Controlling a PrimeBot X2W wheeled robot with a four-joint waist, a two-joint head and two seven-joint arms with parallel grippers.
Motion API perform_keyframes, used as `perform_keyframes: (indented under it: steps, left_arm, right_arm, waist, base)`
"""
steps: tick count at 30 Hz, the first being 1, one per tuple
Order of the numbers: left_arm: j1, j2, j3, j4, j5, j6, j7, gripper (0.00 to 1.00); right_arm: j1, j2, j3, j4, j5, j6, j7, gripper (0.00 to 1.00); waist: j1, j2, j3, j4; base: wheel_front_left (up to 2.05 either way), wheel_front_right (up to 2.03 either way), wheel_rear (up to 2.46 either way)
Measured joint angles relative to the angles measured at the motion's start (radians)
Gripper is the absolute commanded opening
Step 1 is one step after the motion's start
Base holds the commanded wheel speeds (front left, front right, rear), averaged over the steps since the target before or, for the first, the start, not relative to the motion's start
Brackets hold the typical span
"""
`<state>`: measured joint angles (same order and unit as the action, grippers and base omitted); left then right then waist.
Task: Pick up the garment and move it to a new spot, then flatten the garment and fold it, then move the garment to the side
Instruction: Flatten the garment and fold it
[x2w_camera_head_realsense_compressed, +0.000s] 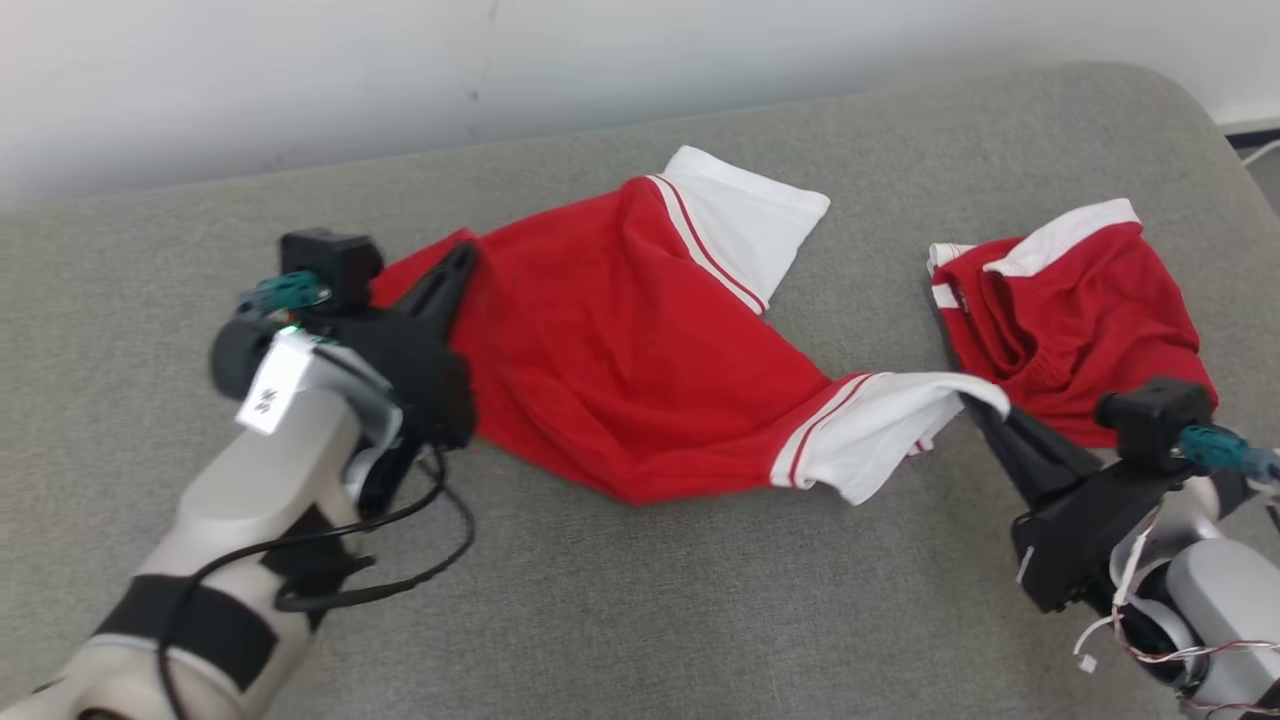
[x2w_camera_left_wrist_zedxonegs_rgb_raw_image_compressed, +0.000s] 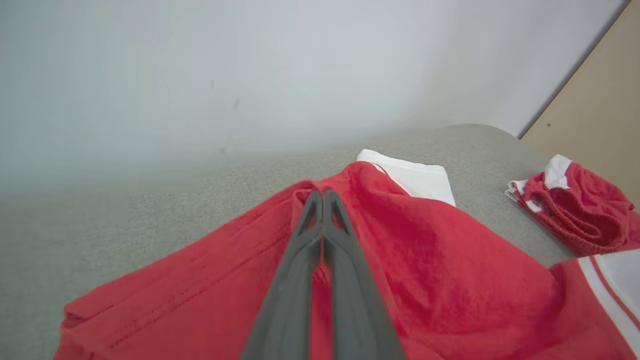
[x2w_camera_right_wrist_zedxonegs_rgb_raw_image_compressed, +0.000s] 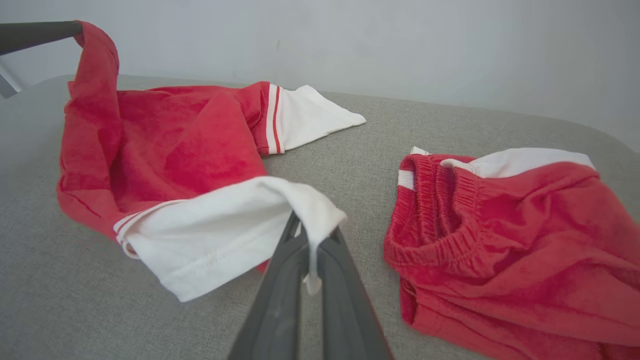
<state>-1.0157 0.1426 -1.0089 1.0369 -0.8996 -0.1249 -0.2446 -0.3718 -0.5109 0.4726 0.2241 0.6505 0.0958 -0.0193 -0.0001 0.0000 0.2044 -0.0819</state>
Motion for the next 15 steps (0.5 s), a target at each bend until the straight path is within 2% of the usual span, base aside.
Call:
perform_keyframes:
  steps: [10,15]
  left_arm:
    - [0.049,0.173,0.031,-0.025,-0.018,0.000,-0.004,0.00]
    - [0.157,0.210,0.055,-0.110,-0.071,0.000,-0.004,0.00]
  right_arm:
    - [-0.033,-0.031,-0.062,0.040,0.035,0.001,-0.040,0.00]
    - [-0.030,-0.033,-0.099,0.040,0.074,0.002,-0.070,0.00]
  waist:
    - [0.0000,0.0000,-0.063,0.059]
    - [-0.0001,0.0000,-0.101,0.097]
  base:
    - [0.00,0.00,0.00]
    - [0.00,0.00,0.00]
